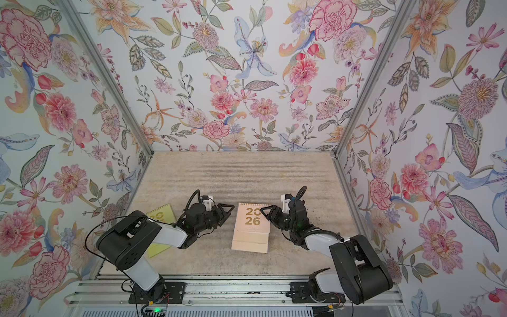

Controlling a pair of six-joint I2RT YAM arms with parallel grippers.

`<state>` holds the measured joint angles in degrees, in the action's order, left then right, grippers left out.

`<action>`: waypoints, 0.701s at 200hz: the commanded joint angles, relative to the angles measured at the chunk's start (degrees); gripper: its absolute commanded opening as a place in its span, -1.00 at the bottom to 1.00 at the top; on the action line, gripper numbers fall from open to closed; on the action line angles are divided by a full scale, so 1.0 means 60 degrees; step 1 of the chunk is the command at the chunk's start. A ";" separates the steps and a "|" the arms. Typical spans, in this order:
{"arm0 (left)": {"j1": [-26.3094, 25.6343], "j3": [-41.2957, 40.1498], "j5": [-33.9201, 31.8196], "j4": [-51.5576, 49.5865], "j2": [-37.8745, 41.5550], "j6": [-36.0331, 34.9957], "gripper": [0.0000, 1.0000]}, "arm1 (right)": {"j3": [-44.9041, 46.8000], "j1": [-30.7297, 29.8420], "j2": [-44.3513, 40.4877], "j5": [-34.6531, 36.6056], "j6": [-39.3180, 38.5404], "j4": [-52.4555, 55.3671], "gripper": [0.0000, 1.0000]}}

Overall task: Stack the calendars
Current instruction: Place the calendar at the calendar.

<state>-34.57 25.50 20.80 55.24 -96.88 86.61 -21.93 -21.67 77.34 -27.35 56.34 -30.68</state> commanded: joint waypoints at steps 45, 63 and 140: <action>0.0092 -0.0046 -0.0012 -0.0429 0.0251 -0.0138 0.23 | -0.0860 0.0081 -0.0217 0.0809 -0.0818 0.2460 0.52; 0.0149 -0.0054 -0.0017 -0.0629 0.0378 -0.0221 0.24 | -0.0943 0.0081 -0.0312 0.0952 -0.0893 0.2726 0.59; 0.1322 0.0254 -0.0435 -0.4343 0.2523 -0.2087 0.25 | -0.2640 -0.0399 -0.0816 0.2567 -0.2157 0.5495 0.77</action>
<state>-29.95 25.52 20.53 42.83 -87.85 81.69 -30.85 -22.06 74.81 -18.90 48.66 -7.57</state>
